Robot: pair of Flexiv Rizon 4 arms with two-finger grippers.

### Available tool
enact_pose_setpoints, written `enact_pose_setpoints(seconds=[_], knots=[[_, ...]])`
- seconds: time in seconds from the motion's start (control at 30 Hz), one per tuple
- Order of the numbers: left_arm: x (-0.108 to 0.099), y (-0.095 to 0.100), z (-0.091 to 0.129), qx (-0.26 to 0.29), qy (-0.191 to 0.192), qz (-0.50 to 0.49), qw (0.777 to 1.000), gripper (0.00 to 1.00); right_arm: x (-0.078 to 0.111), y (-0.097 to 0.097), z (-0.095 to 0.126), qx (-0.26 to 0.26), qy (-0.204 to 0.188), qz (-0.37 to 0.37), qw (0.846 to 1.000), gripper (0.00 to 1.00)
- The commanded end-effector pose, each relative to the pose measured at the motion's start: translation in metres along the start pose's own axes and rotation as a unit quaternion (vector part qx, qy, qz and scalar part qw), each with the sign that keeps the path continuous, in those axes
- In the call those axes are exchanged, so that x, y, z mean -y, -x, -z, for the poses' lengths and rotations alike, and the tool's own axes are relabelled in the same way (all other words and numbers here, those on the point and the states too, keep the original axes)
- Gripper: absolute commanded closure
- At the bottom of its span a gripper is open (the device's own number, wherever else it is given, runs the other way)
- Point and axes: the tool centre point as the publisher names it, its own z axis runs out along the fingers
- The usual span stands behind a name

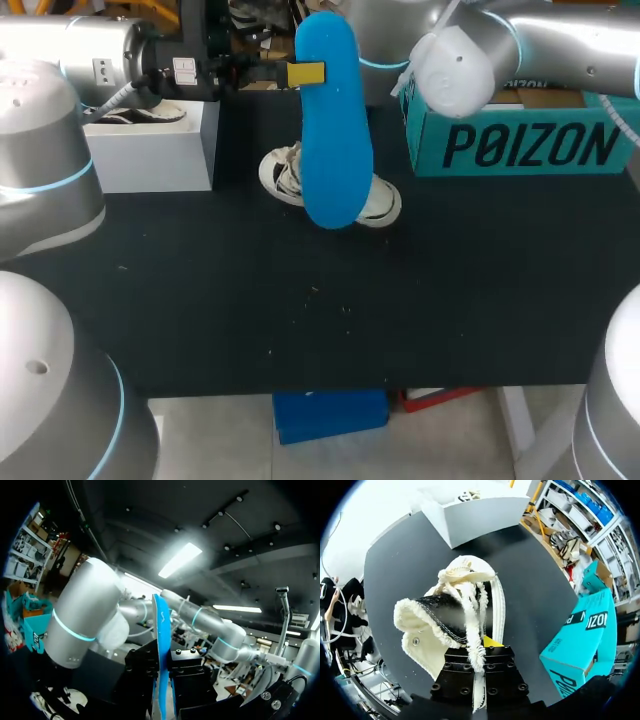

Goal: Take the shoe out of the shoebox, open the shoe tongue, remove and reinsert the insole, then place the shoe into the shoebox

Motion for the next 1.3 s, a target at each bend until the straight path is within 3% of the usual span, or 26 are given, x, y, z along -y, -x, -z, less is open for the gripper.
enact_pose_setpoints(seconds=[0.03, 0.13, 0.37, 0.7, 1.3], knots=[[-0.001, 0.0, -0.002, 0.001, -0.001, -0.001, 1.0, 1.0, 0.012, 0.0, 0.006, 0.095, -0.001, -0.303, 0.948, 1.0], [-0.001, 0.0, -0.002, 0.001, -0.001, -0.001, 1.0, 1.0, 0.018, 0.0, 0.007, 0.097, 0.006, -0.367, 0.925, 1.0], [-0.001, 0.0, -0.002, 0.001, -0.001, -0.001, 1.0, 1.0, 0.022, -0.014, 0.011, 0.094, 0.028, -0.437, 0.894, 1.0], [-0.001, 0.0, -0.002, 0.001, -0.001, -0.001, 1.0, 1.0, 0.019, -0.029, 0.008, 0.087, 0.049, -0.48, 0.872, 1.0], [-0.001, 0.0, -0.002, 0.001, -0.001, -0.001, 1.0, 1.0, 0.022, -0.046, -0.019, 0.062, 0.064, -0.443, 0.892, 1.0]])
